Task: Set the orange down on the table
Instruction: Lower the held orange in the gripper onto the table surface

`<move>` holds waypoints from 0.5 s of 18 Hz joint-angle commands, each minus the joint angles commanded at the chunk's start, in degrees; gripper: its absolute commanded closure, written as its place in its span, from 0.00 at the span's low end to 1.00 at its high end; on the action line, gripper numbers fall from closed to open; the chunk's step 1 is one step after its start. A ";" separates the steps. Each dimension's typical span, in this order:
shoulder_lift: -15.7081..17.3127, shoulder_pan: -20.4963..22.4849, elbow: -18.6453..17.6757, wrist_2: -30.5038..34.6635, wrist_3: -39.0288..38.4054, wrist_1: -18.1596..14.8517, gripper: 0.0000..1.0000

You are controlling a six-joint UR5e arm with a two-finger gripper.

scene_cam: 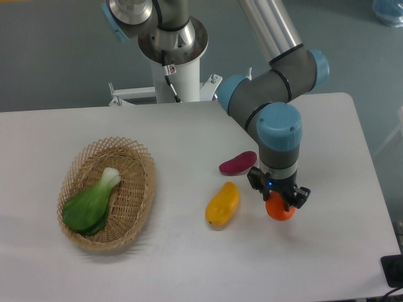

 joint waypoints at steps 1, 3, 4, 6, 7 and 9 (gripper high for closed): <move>-0.26 0.00 -0.18 0.09 -0.09 0.79 0.45; -0.62 -0.09 -0.35 0.17 -0.79 1.33 0.44; -0.70 -0.09 -0.44 0.52 -0.79 1.41 0.43; -1.14 -0.26 -0.53 3.06 -0.88 1.59 0.34; -1.23 -0.26 -0.53 3.60 -0.88 1.59 0.32; -1.15 -0.26 -0.53 3.60 -0.79 1.68 0.20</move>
